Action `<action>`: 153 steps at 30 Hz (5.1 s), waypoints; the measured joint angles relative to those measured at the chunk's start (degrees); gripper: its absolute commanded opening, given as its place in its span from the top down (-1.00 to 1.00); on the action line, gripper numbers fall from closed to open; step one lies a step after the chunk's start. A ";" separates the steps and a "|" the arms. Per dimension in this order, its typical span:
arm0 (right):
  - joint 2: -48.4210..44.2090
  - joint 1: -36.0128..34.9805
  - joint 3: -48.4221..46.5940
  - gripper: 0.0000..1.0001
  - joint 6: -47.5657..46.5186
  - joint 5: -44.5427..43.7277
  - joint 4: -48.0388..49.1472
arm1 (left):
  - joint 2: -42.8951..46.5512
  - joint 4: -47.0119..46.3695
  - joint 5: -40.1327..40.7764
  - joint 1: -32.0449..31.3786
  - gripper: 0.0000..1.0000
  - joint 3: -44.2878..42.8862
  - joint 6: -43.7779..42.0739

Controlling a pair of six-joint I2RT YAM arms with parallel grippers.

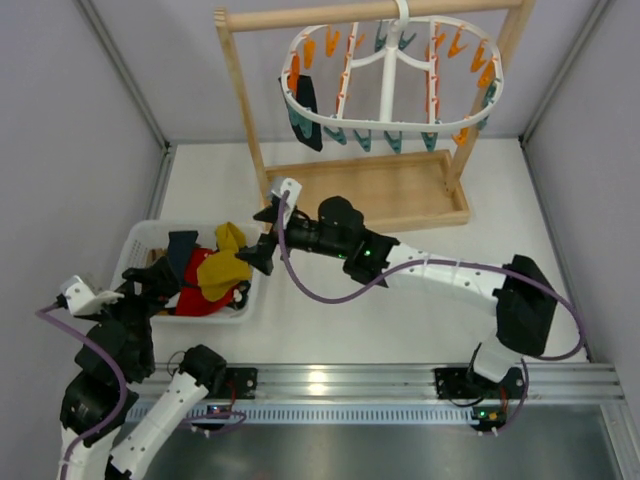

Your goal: Remove the socks clipped to the hanger

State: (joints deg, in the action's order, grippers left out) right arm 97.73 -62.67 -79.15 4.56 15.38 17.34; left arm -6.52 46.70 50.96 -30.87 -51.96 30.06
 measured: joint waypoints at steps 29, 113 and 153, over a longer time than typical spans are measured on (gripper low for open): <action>-66.71 15.28 56.28 -0.99 10.91 -23.02 0.57 | -54.14 -28.85 -36.28 -10.05 -0.98 0.76 1.75; 6.71 27.12 31.19 1.00 29.16 7.21 54.69 | -24.00 -5.14 -22.25 -10.21 -0.98 1.95 -9.07; -33.92 18.18 48.74 1.00 10.91 2.16 31.89 | -20.65 -5.11 -19.80 -6.82 -0.98 1.95 -8.72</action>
State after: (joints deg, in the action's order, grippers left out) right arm 63.81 -44.49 -30.41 15.46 17.54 49.23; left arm -27.18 41.58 31.16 -37.69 -50.02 21.34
